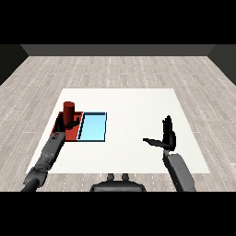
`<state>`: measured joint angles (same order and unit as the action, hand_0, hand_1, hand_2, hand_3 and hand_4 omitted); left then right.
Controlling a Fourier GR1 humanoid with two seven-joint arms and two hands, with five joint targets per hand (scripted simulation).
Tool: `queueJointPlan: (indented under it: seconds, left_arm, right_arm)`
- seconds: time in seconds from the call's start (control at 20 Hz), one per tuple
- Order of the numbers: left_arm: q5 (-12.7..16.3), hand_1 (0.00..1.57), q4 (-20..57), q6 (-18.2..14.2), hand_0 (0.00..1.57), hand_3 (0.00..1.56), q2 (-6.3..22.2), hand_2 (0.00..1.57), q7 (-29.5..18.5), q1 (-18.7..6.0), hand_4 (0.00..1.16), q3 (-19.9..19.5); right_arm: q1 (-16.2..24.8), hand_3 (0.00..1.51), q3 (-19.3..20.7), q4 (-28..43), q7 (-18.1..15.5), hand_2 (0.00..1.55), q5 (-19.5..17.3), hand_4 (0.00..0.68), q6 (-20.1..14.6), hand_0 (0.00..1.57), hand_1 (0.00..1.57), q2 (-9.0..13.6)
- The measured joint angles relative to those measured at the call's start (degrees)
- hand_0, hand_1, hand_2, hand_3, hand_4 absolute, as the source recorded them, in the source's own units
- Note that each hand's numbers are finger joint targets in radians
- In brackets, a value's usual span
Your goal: Pick the red can and put it in the red box
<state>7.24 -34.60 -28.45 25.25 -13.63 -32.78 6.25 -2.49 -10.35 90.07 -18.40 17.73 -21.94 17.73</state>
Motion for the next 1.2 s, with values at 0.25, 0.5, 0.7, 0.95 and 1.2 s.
queueJointPlan:
  seconds: [0.25,0.5,0.7,0.95,1.2]
  left_arm:
    - [-1.8,0.74,14.2,0.5,0.74,0.74,-0.9,0.73,-0.1,-5.8,0.81,-1.3]
    - [-3.9,0.83,24.1,-0.3,0.83,0.49,-2.0,0.8,4.0,-8.1,0.79,-0.7]
    - [-3.0,1.11,28.7,-0.3,1.11,0.0,-1.9,1.05,6.1,-8.2,0.66,-2.2]
    - [-1.9,0.0,31.6,3.7,0.0,0.0,0.2,0.0,8.5,-8.6,0.0,-3.9]
    - [-2.6,0.0,32.9,6.6,0.0,0.0,1.1,0.0,9.7,-8.6,0.0,-3.6]
  right_arm:
    - [-2.2,0.0,0.5,-4.2,-0.8,0.0,0.2,0.0,0.7,0.0,0.0,-1.7]
    - [-3.7,0.0,2.2,-7.4,-1.6,0.0,1.0,0.0,2.0,0.0,0.0,-1.7]
    - [-5.3,0.0,2.9,-9.7,-2.1,0.0,1.2,0.0,2.7,0.0,0.0,-1.9]
    - [-5.8,0.0,4.1,-11.9,-4.1,0.0,1.7,0.0,4.0,0.0,0.0,-2.3]
    - [-5.7,0.0,4.5,-11.8,-5.0,0.0,1.7,0.0,4.1,0.0,0.0,-3.2]
